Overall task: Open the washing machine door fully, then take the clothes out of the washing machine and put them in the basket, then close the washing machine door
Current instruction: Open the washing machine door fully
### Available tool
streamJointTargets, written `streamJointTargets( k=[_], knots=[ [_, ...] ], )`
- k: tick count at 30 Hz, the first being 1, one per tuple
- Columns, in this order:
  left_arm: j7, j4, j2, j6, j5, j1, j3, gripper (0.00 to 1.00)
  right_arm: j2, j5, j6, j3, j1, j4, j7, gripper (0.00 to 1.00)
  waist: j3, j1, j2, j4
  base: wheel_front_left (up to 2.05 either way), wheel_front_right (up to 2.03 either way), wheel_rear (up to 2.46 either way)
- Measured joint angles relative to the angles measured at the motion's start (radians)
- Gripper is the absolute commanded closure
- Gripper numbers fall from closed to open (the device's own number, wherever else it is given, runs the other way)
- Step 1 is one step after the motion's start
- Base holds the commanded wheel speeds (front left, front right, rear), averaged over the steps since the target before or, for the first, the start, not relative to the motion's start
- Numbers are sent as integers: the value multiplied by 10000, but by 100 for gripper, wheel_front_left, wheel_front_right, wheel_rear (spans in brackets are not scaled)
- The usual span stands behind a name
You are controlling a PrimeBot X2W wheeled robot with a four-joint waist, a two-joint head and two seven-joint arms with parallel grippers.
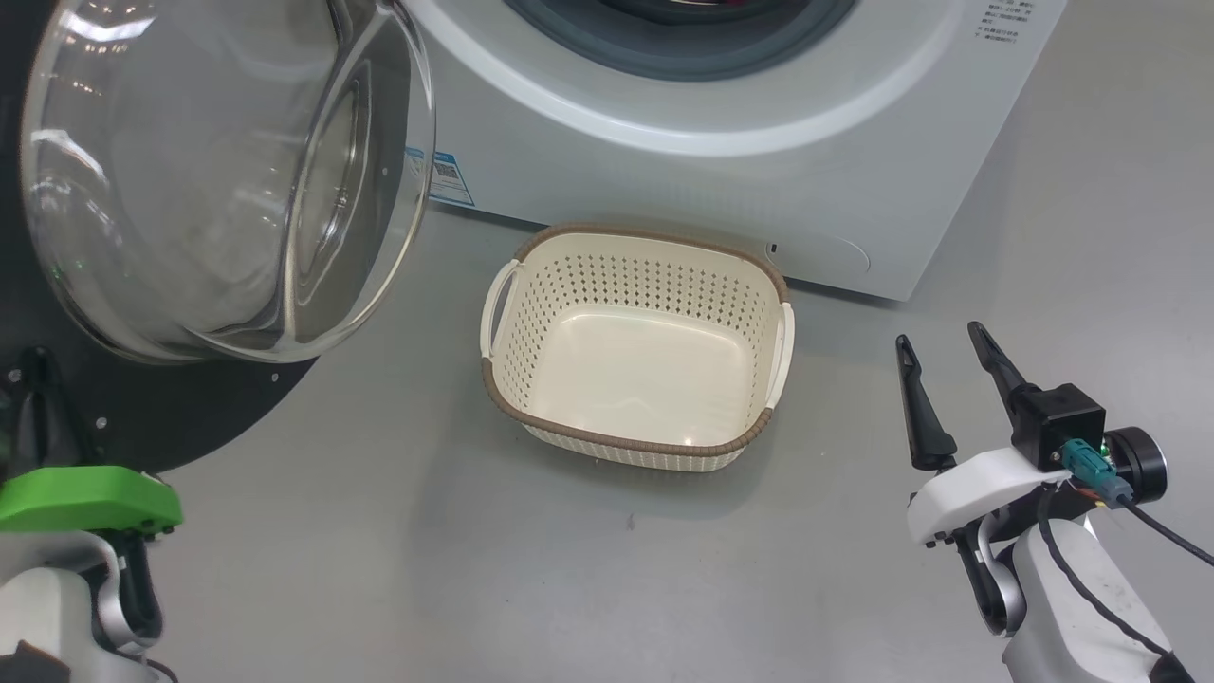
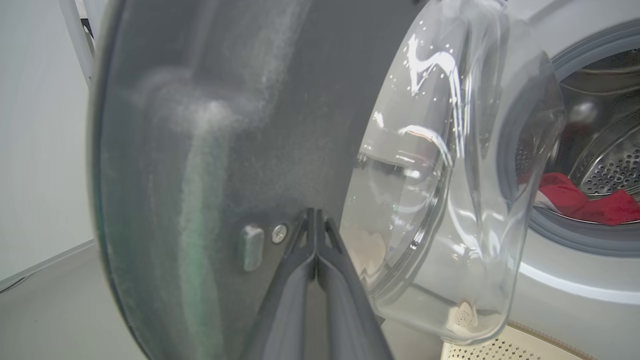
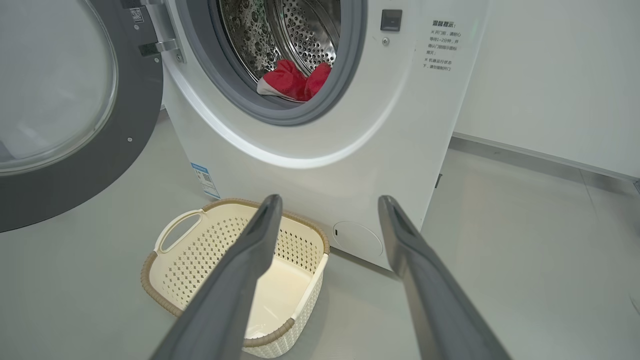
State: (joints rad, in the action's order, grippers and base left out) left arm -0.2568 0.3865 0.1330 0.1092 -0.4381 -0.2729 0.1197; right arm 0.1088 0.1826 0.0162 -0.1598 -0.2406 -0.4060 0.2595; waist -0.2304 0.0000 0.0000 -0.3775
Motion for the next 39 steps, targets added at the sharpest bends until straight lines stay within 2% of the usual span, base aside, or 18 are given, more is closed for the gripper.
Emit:
streamJointTargets(
  k=[11, 16, 29, 31, 33, 34, 35, 36, 39],
  knots=[
    [0, 982, 621, 15, -33, -655, 938, 100, 19, -94, 94, 17, -340, 0, 0, 0, -329, 0, 0, 242, 0, 0, 0],
    [0, 1258, 713, 90, 107, -895, 892, 100, 35, -94, 94, 142, -402, 0, 0, 0, -402, 0, 0, 340, 0, 0, 0],
    [0, 405, -102, 77, 606, -710, 867, 100, -84, -92, 94, 337, -376, -48, 0, 0, -76, 0, 0, 544, 0, 0, 0],
    [0, 171, -224, -79, 767, -534, 681, 100, -113, -92, 94, 360, -371, -54, 0, 0, 19, 0, 0, 574, 0, 0, 0],
    [0, -92, -360, -305, 1007, -326, 445, 70, -138, -92, 98, 372, -365, -54, 0, 0, 115, 0, 0, 613, 0, 0, 0],
    [0, -244, -451, -410, 1145, -215, 328, 50, -148, -92, 123, 380, -361, -54, 0, 0, 163, 0, 0, 639, 0, 0, 0],
    [0, -382, -562, -487, 1200, -108, 259, 10, -155, -92, 140, 378, -356, -58, 0, 0, 208, 0, 0, 672, 0, 0, 0],
    [0, -487, -644, -575, 1260, 5, 155, 0, -169, -92, 174, 378, -347, -56, 0, 0, 250, 0, 0, 714, 0, 0, 0],
    [0, -650, -869, -830, 1335, 352, -69, 0, -221, -92, 178, 370, -300, -52, 0, 0, 364, 0, 0, 872, 0, 0, 0]
  ],
)
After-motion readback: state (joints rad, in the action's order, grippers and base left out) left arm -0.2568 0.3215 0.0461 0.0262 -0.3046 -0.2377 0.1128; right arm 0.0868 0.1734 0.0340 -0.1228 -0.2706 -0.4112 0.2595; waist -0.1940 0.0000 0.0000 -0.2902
